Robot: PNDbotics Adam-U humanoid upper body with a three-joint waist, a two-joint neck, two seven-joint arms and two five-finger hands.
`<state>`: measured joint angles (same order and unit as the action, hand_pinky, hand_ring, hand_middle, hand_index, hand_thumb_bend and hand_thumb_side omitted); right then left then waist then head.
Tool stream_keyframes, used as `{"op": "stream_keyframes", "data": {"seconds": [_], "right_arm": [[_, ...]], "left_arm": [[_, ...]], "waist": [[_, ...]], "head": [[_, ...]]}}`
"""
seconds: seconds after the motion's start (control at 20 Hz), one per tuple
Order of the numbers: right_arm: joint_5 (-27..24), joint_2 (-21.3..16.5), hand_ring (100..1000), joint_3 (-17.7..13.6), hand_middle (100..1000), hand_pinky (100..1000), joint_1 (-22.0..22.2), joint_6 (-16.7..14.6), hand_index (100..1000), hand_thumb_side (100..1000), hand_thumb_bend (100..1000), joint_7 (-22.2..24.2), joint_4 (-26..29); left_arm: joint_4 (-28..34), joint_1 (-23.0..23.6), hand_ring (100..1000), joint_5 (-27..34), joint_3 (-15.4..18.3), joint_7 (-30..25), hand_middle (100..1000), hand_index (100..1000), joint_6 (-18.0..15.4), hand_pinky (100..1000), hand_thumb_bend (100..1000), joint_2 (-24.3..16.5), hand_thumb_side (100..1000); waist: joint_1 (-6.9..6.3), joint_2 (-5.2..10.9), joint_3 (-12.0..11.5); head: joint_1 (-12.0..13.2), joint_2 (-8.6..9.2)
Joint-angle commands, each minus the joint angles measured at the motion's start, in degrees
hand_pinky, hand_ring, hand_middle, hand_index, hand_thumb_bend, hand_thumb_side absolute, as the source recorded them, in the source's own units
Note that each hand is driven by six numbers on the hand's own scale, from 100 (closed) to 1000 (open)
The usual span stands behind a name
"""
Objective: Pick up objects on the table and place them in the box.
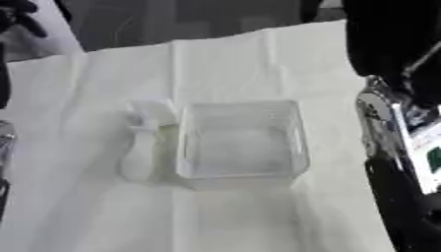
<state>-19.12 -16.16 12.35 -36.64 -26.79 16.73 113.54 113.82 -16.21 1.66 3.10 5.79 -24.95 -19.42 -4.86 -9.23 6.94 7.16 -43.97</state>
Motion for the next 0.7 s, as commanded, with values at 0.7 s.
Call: {"op": "stream_keyframes", "data": {"seconds": [0.7], "right_arm": [[1.2, -0.5, 406, 0.9, 641, 294, -0.9, -1.0, 813, 1000, 100, 0.7, 1.1]], "left_arm": [[0.8, 1.8, 617, -10.6, -4.0, -1.9, 700, 798, 22.0, 363, 405, -11.4, 707]], "waist": [[-0.61, -0.15, 0.5]], "head": [[3.4, -0.15]]}}
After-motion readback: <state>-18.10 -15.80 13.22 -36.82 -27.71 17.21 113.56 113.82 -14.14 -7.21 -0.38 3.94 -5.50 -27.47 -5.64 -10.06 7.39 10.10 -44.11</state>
